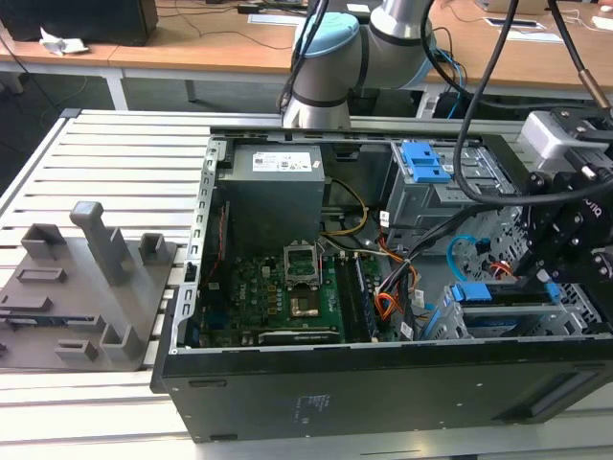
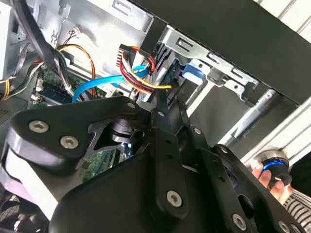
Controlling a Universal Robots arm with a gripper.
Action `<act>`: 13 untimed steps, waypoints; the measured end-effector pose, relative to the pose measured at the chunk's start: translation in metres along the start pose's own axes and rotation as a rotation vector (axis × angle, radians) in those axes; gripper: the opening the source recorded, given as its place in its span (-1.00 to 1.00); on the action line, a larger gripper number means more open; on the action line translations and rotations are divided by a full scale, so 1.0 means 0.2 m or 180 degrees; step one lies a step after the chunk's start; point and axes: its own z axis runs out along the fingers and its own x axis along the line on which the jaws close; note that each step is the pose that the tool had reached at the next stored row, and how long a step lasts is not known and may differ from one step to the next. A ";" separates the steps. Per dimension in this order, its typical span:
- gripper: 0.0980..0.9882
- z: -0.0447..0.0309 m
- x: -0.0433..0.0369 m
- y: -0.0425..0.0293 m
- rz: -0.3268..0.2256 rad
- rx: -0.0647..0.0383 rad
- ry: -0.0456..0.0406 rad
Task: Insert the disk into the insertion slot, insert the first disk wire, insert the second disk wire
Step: 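Insert the first disk wire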
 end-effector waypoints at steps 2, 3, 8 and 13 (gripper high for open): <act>-0.67 -0.061 -0.002 0.003 0.0000 0.0000 0.0001; -0.67 -0.080 -0.003 0.004 0.0000 0.0000 0.0000; -0.98 -0.181 -0.006 0.010 0.0000 0.0002 0.0001; -0.98 -0.184 -0.005 0.026 0.0000 0.0002 0.0002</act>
